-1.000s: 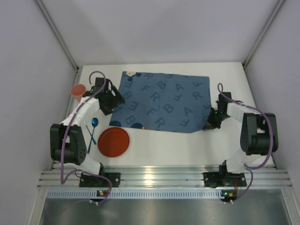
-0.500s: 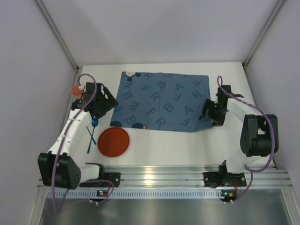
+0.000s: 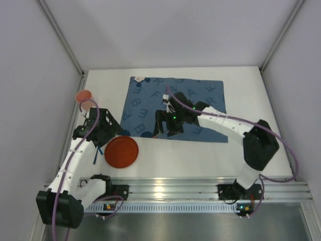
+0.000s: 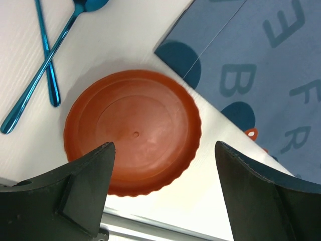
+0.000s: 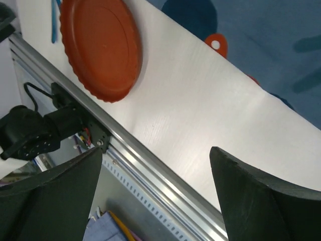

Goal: Set the dinner table for one person

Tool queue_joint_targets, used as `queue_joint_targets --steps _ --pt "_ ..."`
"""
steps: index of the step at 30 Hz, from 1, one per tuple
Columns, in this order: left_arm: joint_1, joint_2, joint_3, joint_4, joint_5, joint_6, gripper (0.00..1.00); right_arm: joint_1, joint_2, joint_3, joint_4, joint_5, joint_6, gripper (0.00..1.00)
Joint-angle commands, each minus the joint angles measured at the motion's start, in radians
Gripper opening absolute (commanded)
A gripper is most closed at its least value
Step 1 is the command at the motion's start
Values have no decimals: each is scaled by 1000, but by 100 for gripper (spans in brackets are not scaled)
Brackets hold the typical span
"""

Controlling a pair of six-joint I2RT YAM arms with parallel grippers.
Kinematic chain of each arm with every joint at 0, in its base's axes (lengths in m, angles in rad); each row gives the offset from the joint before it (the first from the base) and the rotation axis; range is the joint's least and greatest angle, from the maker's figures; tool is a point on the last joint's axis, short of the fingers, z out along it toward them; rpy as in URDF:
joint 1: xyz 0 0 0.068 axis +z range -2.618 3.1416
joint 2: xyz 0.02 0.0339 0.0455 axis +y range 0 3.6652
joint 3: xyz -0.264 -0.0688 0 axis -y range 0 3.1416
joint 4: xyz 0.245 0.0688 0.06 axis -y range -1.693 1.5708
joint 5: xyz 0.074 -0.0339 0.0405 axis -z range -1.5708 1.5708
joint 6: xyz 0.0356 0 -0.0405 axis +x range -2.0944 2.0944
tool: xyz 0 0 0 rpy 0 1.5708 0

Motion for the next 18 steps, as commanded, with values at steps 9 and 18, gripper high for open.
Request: queue_joint_targets --steps 9,18 --pt "0 -193 -41 -90 -25 -95 86 190 405 321 22 -58 62 86" --pt "0 -240 -13 -127 13 -105 85 244 559 427 46 -38 81 82"
